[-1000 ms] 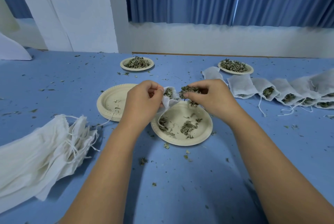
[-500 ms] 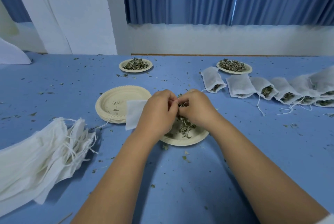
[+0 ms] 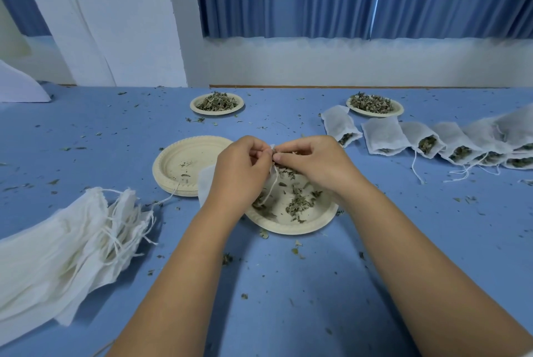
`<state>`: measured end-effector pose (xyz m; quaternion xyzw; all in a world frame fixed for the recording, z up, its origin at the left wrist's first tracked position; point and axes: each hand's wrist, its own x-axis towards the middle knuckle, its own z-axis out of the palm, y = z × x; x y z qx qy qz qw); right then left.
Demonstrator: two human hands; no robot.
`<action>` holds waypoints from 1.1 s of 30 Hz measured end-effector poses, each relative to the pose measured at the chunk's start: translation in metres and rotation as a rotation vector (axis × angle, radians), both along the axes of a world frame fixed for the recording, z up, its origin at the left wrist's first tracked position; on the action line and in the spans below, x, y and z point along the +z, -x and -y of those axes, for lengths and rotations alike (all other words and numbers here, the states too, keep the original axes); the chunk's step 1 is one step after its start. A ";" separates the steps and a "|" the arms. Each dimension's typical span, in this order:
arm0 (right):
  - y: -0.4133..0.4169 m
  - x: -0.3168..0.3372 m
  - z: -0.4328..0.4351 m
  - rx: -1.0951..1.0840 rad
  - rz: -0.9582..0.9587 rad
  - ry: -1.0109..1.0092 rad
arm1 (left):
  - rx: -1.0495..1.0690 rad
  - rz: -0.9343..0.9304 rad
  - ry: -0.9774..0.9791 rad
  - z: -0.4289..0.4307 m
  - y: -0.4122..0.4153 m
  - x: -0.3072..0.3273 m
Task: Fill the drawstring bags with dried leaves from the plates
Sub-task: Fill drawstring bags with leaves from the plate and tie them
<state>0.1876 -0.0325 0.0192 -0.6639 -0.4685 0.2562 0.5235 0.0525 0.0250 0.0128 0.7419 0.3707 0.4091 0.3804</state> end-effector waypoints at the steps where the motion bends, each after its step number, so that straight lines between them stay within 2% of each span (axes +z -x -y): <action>1: 0.000 -0.001 0.000 0.018 0.001 0.004 | 0.003 0.003 0.006 0.000 0.000 0.000; 4: 0.001 -0.003 -0.001 0.006 -0.019 -0.046 | -0.004 0.018 0.038 -0.001 0.000 0.001; 8: 0.000 -0.006 -0.002 -0.026 -0.262 -0.117 | -0.081 0.080 0.089 -0.001 0.001 0.001; 11: -0.003 -0.009 -0.005 -0.064 -0.324 -0.025 | -0.117 0.115 0.122 -0.001 0.002 0.002; 15: -0.002 -0.012 -0.007 0.125 -0.478 0.097 | -0.168 0.133 0.227 -0.003 0.005 0.005; 17: 0.000 -0.012 -0.008 0.139 -0.440 0.082 | -0.173 0.086 0.179 -0.004 0.007 0.006; 23: 0.012 -0.015 -0.016 -0.099 -0.166 0.047 | -0.178 -0.122 -0.124 0.002 0.002 0.005; 25: 0.014 -0.017 -0.019 -0.197 -0.082 0.060 | -0.196 -0.147 -0.147 0.006 -0.002 0.004; 27: 0.014 -0.019 -0.019 -0.226 -0.076 0.060 | -0.177 -0.151 -0.148 0.006 -0.003 0.003; 29: 0.012 -0.018 -0.017 -0.152 -0.169 0.072 | -0.124 -0.154 -0.169 0.004 -0.002 0.002; 33: -0.002 -0.007 -0.011 0.095 -0.519 0.100 | -0.070 -0.093 -0.131 -0.002 0.004 0.003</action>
